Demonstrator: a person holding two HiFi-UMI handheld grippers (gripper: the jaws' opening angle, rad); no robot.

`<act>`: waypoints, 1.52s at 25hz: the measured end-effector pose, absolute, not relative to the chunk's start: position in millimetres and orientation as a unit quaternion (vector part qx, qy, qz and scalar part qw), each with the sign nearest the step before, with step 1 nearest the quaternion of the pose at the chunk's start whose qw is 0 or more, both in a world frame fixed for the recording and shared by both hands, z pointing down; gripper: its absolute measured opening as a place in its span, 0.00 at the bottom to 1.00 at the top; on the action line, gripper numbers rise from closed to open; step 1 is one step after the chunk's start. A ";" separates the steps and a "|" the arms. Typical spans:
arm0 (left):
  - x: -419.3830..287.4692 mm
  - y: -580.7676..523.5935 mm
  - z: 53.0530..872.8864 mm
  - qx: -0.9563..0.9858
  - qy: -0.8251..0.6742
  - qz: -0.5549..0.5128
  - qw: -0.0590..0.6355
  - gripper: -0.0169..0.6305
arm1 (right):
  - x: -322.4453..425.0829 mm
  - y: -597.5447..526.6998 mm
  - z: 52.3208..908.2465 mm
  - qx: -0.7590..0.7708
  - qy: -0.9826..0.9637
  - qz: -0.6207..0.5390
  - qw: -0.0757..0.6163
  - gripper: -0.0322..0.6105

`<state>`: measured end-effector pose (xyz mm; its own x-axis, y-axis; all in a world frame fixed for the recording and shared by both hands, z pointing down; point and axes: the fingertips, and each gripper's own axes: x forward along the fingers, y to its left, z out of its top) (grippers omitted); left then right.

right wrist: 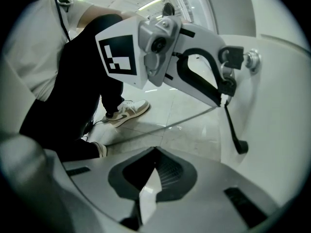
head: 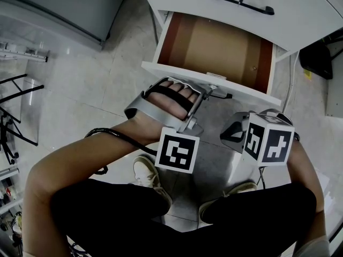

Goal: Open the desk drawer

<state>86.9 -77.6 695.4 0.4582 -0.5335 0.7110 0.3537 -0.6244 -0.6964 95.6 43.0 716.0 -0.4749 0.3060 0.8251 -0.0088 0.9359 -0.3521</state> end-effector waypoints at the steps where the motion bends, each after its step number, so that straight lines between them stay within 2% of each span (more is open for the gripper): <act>1: 86.7 -75.9 695.6 -0.740 0.059 -0.516 0.427 0.05 | 95.6 43.4 715.6 -0.088 -0.845 0.155 0.505 0.07; 24: 79.4 -44.5 703.0 -0.757 0.021 -0.509 0.408 0.05 | 77.7 72.5 698.6 -0.145 -0.847 0.174 0.480 0.07; 32: 67.7 -33.8 705.9 -0.790 0.002 -0.525 0.317 0.05 | 59.1 81.3 675.6 -0.177 -0.863 0.180 0.438 0.07; 38: 65.7 -26.6 702.3 -0.792 -0.007 -0.526 0.310 0.05 | 52.2 79.8 666.2 -0.183 -0.870 0.157 0.430 0.07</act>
